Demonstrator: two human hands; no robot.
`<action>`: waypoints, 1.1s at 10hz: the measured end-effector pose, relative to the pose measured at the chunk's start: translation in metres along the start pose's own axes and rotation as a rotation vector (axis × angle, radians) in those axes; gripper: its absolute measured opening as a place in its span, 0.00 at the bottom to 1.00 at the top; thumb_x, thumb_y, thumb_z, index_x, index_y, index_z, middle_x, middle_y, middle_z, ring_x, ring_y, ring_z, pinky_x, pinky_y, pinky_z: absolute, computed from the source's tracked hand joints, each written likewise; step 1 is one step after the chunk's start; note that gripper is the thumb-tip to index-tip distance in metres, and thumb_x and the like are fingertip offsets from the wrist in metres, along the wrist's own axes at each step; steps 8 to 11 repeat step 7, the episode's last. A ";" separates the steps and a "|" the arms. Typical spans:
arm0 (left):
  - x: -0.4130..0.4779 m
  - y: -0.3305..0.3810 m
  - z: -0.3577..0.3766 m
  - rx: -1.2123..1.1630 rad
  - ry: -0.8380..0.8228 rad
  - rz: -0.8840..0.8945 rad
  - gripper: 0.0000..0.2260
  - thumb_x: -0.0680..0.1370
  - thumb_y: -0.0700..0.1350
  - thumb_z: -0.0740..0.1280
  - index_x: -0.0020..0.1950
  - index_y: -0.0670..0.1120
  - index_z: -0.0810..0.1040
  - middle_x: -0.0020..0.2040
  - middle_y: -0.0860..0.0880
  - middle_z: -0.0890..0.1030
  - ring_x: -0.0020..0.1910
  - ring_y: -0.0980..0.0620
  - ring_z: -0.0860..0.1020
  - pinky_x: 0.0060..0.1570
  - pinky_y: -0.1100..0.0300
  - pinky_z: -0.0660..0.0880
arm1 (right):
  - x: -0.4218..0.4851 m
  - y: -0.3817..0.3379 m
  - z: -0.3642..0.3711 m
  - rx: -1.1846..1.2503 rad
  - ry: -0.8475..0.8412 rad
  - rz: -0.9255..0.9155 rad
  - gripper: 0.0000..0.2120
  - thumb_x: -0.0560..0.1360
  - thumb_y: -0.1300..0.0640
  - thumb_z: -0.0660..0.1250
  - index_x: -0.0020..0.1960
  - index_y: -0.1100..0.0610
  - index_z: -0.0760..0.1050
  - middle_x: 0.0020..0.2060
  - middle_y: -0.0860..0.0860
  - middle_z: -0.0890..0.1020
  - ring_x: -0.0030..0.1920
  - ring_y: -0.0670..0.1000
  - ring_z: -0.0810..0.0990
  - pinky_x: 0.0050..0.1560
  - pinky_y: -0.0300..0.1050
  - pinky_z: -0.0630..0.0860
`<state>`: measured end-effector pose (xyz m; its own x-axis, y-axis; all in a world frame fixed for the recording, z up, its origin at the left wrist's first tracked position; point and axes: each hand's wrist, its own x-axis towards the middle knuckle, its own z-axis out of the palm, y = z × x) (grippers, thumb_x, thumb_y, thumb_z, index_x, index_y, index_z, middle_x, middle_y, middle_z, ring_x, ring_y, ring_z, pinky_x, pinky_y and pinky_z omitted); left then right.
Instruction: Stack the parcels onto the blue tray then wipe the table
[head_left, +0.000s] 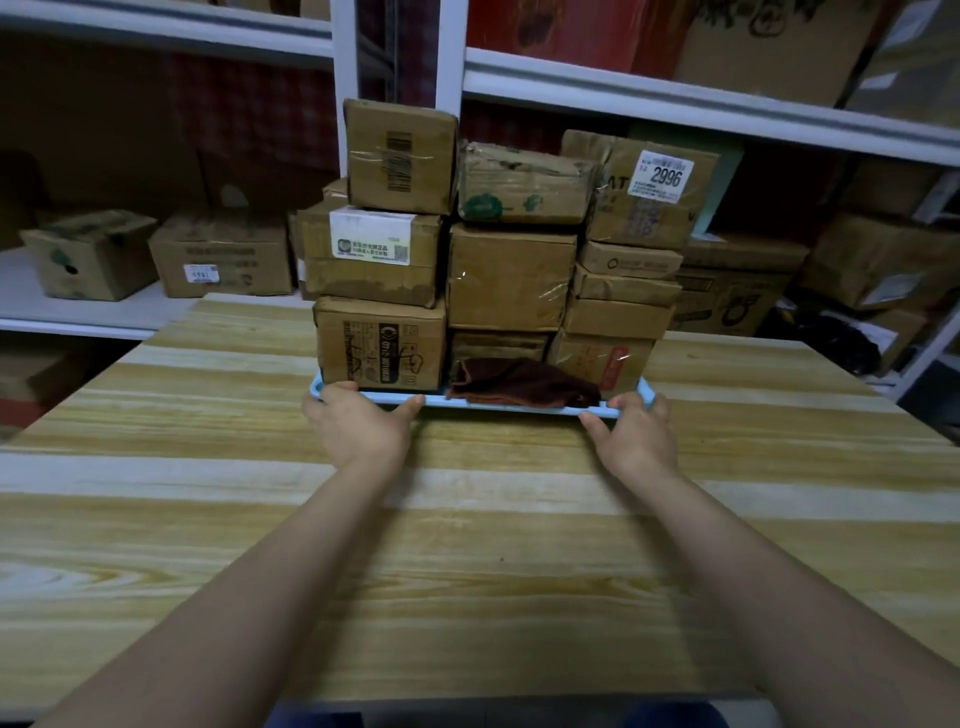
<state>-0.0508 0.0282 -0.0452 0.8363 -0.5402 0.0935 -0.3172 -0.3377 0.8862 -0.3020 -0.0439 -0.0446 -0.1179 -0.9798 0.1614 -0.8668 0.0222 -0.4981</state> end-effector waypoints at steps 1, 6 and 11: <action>0.001 0.006 0.014 -0.024 -0.018 -0.004 0.36 0.65 0.57 0.79 0.65 0.42 0.70 0.68 0.41 0.66 0.63 0.42 0.72 0.65 0.50 0.70 | 0.011 0.006 -0.003 -0.001 0.001 0.014 0.23 0.78 0.41 0.65 0.66 0.54 0.71 0.76 0.61 0.58 0.72 0.64 0.64 0.72 0.52 0.63; 0.005 0.017 0.045 0.002 -0.106 -0.012 0.38 0.67 0.54 0.78 0.69 0.43 0.64 0.74 0.38 0.60 0.72 0.38 0.62 0.69 0.45 0.67 | 0.038 0.017 -0.005 -0.053 -0.056 0.068 0.27 0.78 0.39 0.63 0.72 0.51 0.67 0.79 0.59 0.53 0.77 0.63 0.57 0.75 0.54 0.61; -0.010 0.014 0.022 -0.063 -0.129 -0.006 0.41 0.67 0.50 0.79 0.73 0.45 0.60 0.78 0.39 0.49 0.77 0.38 0.51 0.72 0.43 0.61 | 0.027 0.024 -0.022 -0.025 -0.012 0.056 0.33 0.78 0.38 0.63 0.77 0.51 0.61 0.79 0.56 0.54 0.77 0.60 0.54 0.74 0.57 0.60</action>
